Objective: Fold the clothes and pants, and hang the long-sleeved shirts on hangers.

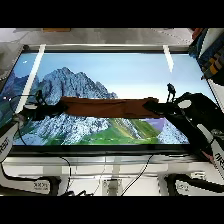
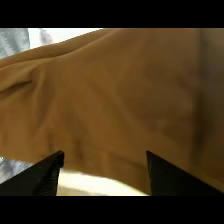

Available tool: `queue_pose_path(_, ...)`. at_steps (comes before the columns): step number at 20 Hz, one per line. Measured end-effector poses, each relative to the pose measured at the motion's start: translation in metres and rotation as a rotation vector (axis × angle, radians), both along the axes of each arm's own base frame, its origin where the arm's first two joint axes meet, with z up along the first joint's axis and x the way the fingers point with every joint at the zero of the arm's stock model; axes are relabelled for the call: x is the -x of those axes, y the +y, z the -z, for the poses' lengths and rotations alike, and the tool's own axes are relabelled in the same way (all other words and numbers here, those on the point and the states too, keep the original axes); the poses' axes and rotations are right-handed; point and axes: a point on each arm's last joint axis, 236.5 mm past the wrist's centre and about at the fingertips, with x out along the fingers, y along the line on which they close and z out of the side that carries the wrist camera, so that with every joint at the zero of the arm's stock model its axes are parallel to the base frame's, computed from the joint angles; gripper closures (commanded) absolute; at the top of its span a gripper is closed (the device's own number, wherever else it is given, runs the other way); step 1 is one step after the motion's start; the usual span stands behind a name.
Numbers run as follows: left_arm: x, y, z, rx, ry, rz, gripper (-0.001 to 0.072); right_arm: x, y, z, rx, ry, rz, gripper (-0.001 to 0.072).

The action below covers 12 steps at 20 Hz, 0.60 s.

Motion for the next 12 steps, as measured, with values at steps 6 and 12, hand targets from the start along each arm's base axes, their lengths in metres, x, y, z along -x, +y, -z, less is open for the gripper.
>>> queue_pose_path(6, -0.042, -0.016, -0.068, -0.057, -0.193, 0.089, 0.0683, -0.034, 0.042, -0.043, 0.027, -0.173, -0.049, 0.0703)
queue_pose_path(12, -0.013, -0.056, -0.188, -0.060, -0.395, 0.300, 0.0682, -0.056, 0.126, -0.058, -0.017, -0.237, -0.109, 0.0704)
